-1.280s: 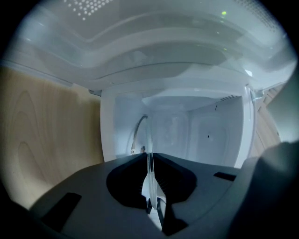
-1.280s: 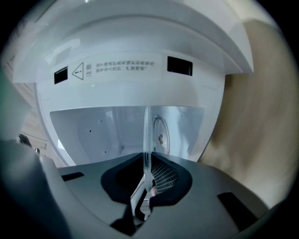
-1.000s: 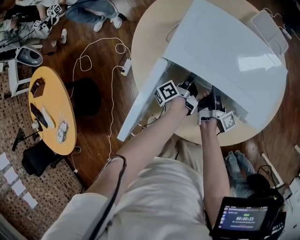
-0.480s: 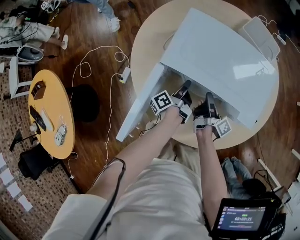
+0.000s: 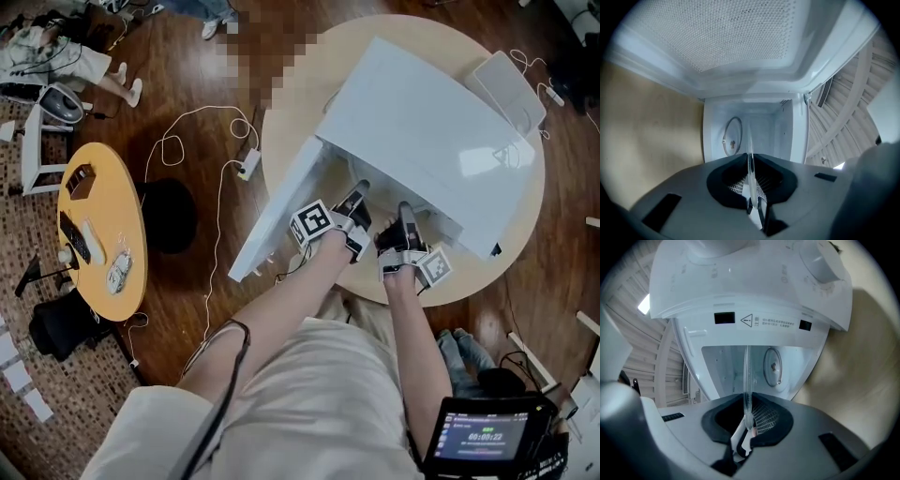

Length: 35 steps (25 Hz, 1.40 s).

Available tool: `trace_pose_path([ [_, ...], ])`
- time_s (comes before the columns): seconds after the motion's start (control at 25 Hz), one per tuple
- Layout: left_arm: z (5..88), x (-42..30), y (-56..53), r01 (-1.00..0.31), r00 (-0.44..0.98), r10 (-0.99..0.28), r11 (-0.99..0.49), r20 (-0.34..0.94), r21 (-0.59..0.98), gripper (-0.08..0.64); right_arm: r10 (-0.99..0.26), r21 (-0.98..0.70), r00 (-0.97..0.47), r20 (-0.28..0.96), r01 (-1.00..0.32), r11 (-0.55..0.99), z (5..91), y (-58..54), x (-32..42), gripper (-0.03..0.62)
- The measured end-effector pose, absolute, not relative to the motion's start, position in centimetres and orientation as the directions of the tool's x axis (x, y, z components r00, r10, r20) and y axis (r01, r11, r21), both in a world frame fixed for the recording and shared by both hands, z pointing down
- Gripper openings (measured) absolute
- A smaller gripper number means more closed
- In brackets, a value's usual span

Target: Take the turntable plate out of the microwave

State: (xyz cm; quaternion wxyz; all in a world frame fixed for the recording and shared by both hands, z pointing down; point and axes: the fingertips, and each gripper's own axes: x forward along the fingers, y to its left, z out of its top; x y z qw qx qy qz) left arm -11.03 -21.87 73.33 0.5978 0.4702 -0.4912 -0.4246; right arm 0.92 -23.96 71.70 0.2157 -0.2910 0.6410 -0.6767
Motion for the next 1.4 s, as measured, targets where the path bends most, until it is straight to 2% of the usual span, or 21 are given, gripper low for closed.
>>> trace_pose_path([
  [1.24, 69.9, -8.4, -17.0, 0.022, 0.032, -0.985, 0.173, 0.172, 0.985, 0.031, -0.470, -0.996, -0.878, 0.092, -0.089, -0.029, 68.9, -21.3, 3.0, 0.037],
  [1.4, 69.2, -8.0, -16.2, 0.013, 0.010, -0.991, 0.135, 0.135, 0.991, 0.031, -0.448, -0.997, -0.890, 0.083, -0.077, -0.031, 68.8, -20.6, 3.2, 0.037],
])
